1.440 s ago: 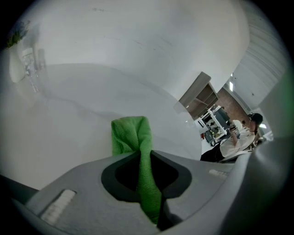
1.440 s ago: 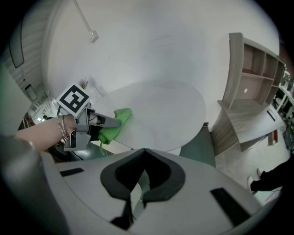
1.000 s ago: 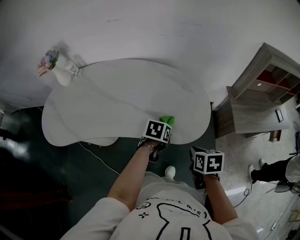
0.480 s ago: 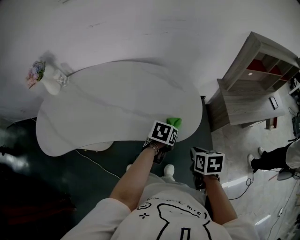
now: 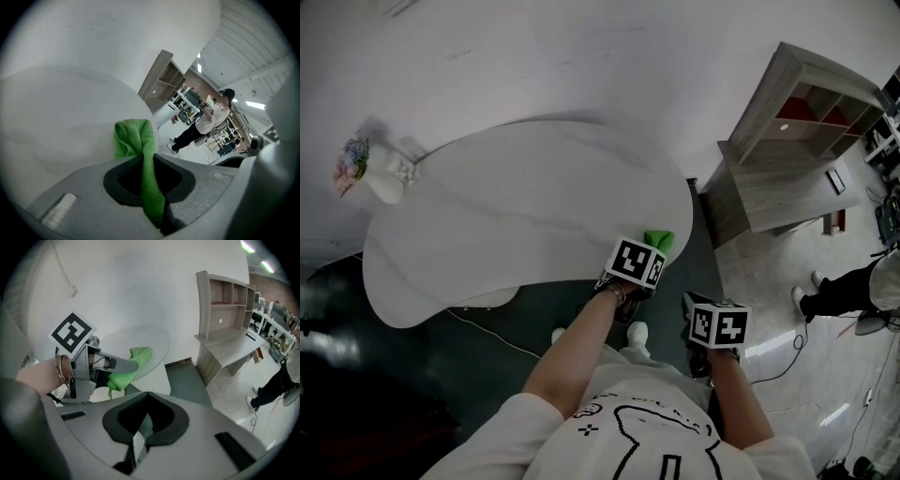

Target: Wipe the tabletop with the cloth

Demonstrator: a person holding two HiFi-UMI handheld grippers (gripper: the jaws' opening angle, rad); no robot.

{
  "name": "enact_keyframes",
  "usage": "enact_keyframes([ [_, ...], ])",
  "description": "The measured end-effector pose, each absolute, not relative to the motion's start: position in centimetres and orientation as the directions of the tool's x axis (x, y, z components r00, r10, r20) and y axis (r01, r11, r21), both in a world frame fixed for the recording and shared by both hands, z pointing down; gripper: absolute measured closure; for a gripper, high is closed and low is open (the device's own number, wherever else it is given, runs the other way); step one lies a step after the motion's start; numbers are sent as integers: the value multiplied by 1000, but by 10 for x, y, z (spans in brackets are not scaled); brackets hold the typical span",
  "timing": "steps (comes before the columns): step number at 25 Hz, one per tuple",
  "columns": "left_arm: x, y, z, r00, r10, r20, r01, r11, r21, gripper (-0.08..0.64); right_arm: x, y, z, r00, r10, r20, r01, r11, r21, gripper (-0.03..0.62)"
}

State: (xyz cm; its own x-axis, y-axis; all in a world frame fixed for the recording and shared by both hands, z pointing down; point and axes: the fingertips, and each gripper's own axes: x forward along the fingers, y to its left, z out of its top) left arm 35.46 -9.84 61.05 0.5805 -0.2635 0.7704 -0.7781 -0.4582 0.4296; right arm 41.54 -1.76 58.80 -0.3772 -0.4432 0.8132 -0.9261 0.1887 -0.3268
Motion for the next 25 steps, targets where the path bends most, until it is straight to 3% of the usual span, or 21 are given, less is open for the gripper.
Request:
enact_keyframes([
  [7,363,-92,598,705,-213,677,-685,-451,572,506,397,-21,574,-377,-483,790,-926,181,-331,597],
  [17,305,-100,545,703,-299,645,-693,-494,526,506,368,-39,549,-353,-573,739,-929,120,-351,597],
  [25,237,-106,505,674,-401,620,-726,-514,457,506,305,-62,514,-382,-668,639,-920,212,-329,597],
])
